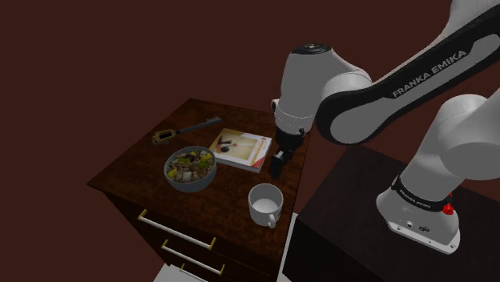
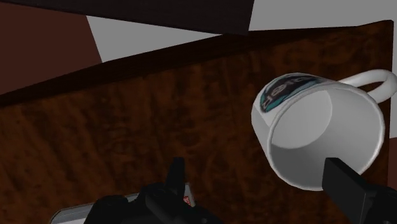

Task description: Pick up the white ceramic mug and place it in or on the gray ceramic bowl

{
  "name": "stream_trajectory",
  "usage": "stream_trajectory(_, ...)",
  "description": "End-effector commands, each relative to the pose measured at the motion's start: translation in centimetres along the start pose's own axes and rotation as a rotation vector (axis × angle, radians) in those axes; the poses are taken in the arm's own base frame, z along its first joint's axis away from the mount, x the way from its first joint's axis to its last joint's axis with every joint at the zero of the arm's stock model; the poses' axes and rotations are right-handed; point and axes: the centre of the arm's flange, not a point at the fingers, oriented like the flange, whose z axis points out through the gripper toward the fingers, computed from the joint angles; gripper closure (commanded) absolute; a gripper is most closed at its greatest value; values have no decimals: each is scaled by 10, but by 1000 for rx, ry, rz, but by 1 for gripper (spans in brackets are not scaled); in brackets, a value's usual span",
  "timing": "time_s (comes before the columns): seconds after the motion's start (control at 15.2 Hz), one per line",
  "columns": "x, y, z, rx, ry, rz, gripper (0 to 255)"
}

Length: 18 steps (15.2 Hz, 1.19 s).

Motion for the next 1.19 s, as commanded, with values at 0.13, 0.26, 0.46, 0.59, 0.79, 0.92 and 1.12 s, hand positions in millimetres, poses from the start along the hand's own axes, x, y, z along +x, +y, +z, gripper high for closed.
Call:
stream_trajectory(0.13,4,-26,40,7,6,5,0)
stream_trajectory(0.26,4,-26,50,7,6,5,0)
stream_trajectory(0.46,4,-26,66,7,6,5,0)
stream_trajectory(0.59,4,-26,80,7,6,5,0)
stream_trajectory(0.79,4,-26,80,7,6,5,0)
stream_trajectory(0.92,4,-26,80,7,6,5,0)
stream_trajectory(1.12,5,-26,80,7,6,5,0)
